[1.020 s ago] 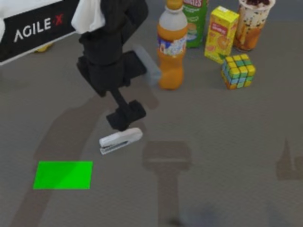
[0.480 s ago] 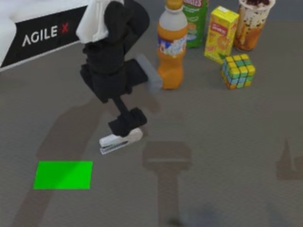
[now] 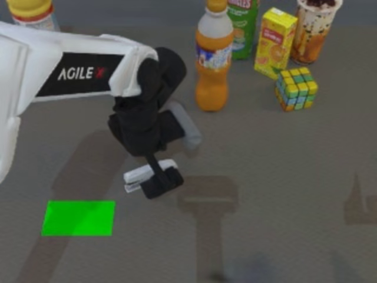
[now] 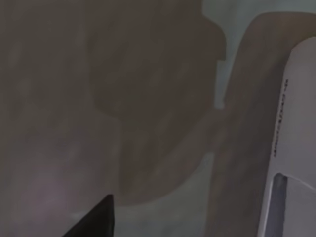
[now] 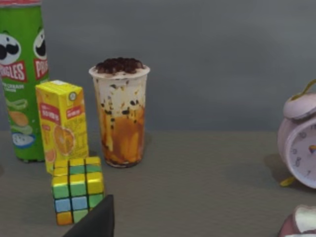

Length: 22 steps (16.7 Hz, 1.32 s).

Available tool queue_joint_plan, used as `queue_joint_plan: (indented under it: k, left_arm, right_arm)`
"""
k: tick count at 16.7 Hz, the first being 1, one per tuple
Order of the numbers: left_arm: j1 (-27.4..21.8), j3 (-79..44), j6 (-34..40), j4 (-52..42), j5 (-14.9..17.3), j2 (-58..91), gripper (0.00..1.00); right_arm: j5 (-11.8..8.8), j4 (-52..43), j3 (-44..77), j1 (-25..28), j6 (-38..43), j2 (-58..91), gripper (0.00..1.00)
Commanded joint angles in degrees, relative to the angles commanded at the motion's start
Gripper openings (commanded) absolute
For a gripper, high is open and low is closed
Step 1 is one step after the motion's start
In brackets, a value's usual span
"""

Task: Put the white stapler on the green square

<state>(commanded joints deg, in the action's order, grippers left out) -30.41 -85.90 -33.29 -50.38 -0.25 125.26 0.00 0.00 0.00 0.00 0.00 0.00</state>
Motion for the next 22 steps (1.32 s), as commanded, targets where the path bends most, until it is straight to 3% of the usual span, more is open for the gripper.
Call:
queue_joint_plan:
  k: [3, 16, 22]
  left_arm:
    - [0.0, 0.0, 0.0, 0.0, 0.0, 0.0, 1.0]
    - [0.0, 0.0, 0.0, 0.0, 0.0, 0.0, 0.02]
    - [0.0, 0.0, 0.0, 0.0, 0.0, 0.0, 0.0]
  right_arm:
    - [0.0, 0.0, 0.0, 0.0, 0.0, 0.0, 1.0]
    - [0.0, 0.0, 0.0, 0.0, 0.0, 0.0, 1.0]
    - [0.0, 0.0, 0.0, 0.0, 0.0, 0.0, 1.0]
